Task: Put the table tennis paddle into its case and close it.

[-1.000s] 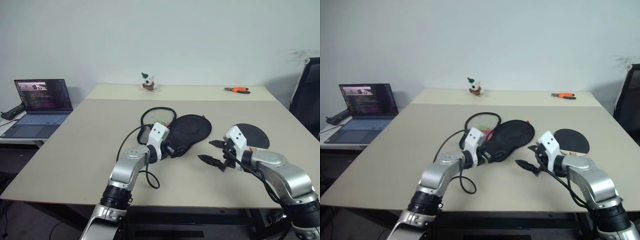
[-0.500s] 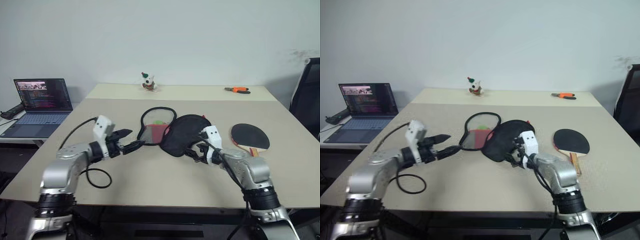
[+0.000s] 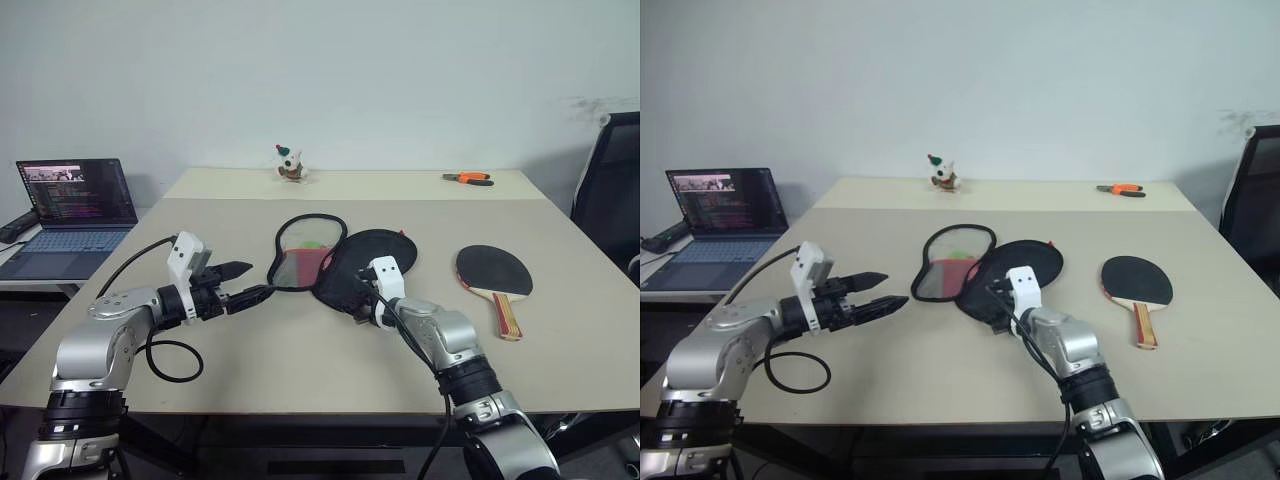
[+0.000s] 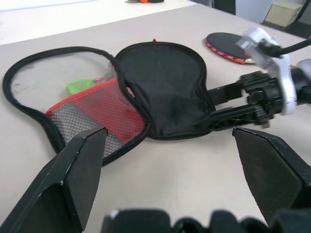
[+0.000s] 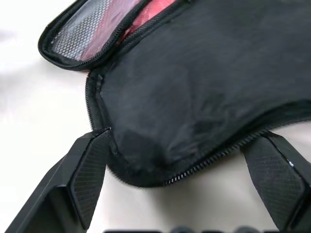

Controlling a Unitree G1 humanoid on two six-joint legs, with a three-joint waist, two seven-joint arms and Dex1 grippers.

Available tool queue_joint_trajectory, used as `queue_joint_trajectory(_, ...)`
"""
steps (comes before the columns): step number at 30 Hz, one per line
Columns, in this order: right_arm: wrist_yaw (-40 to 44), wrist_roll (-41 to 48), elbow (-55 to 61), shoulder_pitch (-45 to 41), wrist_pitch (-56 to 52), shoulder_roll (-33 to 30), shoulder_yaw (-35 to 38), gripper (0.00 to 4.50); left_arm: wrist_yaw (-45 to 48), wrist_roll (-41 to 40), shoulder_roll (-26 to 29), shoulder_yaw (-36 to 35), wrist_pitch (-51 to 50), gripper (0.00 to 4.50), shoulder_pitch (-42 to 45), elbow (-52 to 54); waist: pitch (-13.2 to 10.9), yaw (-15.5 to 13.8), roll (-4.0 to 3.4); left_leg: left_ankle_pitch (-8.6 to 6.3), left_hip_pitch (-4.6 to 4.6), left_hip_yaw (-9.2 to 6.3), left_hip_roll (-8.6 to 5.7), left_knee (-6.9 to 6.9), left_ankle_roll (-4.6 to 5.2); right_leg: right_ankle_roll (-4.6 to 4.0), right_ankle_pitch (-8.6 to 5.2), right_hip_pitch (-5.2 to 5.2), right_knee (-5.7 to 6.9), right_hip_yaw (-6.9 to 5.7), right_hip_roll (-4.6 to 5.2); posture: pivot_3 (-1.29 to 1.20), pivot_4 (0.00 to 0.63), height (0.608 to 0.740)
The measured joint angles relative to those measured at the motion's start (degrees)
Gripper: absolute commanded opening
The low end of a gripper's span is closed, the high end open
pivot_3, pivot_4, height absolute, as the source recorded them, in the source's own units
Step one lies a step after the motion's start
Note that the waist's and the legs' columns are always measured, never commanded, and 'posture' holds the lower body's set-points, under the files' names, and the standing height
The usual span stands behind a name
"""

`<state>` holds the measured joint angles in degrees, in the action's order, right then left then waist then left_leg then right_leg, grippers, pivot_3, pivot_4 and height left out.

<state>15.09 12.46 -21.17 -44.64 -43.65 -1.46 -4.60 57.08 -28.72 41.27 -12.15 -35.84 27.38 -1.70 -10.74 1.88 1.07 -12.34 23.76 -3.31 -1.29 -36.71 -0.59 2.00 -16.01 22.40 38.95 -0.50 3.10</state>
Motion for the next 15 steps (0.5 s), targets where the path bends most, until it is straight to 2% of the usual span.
queue_joint_trajectory(3, -0.18, -0.04, -1.40, -0.37, 0.69, 0.85, 0.03, 3.60, 1.52, -2.13, 0.84, 0.00, -1.75, 4.50, -0.78, 2.05, 0.00, 0.04, 0.00, 0.00, 0.00, 0.01, 0.00, 0.02, 0.00, 0.00, 0.00, 0.02, 0.01, 0.02, 0.00, 0.00, 0.150, 0.740)
queue_joint_trajectory(7, -1.15, -0.02, -1.63, -0.40, 0.63, 1.09, 1.32, 2.18, 4.41, -5.17, 4.18, -0.13, -4.18, 4.50, -2.83, 4.33, -0.01, 0.10, -0.02, 0.00, 0.00, 0.03, 0.01, 0.06, 0.00, -0.02, -0.01, 0.07, 0.00, 0.04, 0.00, 0.00, 0.150, 0.740)
queue_joint_trajectory(13, -1.47, 1.35, -1.45, -0.63, -2.52, 1.19, 4.05, 0.02, 5.36, -8.39, 5.40, -0.54, -6.03, 4.50, -3.37, 8.38, -0.01, 0.06, -0.02, 0.00, 0.00, 0.03, 0.00, 0.07, 0.00, -0.02, -0.01, 0.06, -0.01, 0.05, 0.02, 0.00, 0.150, 0.740)
queue_joint_trajectory(15, -1.15, 2.56, -0.58, -1.09, -5.11, 0.85, 5.01, 0.02, 5.29, -8.97, 5.43, -0.54, -6.21, 4.50, -3.38, 9.47, -0.01, 0.04, -0.02, 0.00, 0.00, 0.03, 0.00, 0.08, 0.00, -0.02, -0.01, 0.06, -0.01, 0.04, 0.02, 0.00, 0.150, 0.740)
